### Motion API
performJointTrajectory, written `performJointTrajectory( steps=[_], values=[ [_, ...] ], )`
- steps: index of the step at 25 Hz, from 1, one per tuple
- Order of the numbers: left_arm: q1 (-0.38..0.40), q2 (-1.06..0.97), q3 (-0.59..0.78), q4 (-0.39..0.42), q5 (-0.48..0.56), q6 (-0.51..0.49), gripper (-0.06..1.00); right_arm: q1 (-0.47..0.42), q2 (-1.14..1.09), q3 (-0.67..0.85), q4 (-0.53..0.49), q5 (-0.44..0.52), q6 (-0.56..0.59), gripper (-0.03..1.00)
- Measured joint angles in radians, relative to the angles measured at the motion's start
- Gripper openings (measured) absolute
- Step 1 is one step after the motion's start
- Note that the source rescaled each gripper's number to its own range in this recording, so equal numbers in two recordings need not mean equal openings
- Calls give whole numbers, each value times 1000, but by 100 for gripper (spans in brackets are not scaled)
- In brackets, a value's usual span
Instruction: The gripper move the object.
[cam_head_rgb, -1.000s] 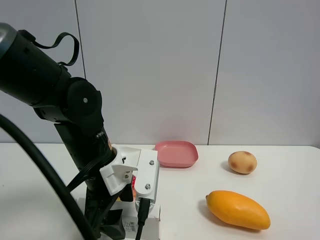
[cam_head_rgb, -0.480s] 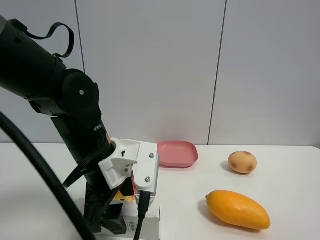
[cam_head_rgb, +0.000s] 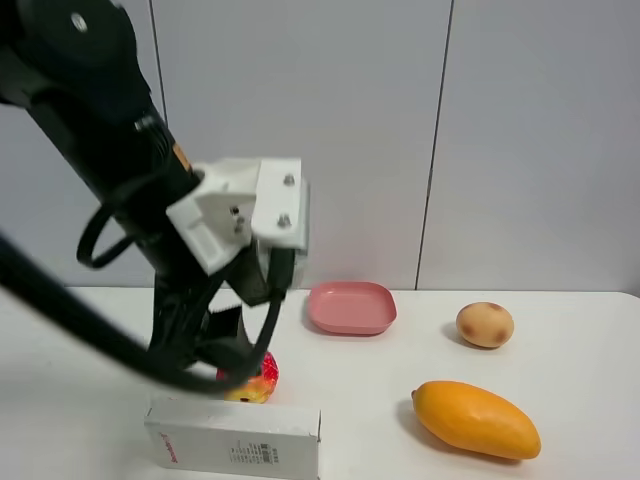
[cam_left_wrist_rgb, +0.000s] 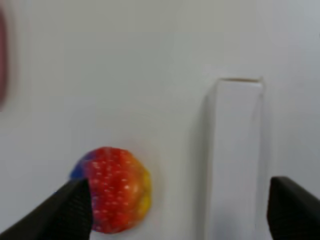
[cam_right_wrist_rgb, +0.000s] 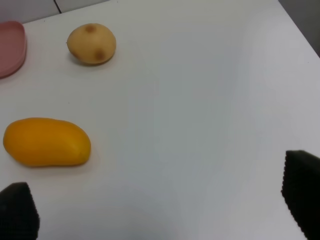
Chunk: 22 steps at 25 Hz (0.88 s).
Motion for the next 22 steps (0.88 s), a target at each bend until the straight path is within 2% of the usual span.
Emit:
performJointTrajectory(
  steps=[2,5,10,13,19,22],
  values=[
    [12,-60,-43,12,3,-52,70,0,0,0,0,0,0,100],
    [40,-156,-121,71,32,-180,75,0,0,0,0,0,0,100],
    [116,-295,-229,245,147,-491,78,0,0,0,0,0,0,100],
    [177,-381,-250,314,229,-655,78,0,0,0,0,0,0,100],
    [348,-541,-250,356,517,-819,78,0,0,0,0,0,0,100],
    [446,-633,-217,354,611,-902,78,0,0,0,0,0,0,100]
  ],
)
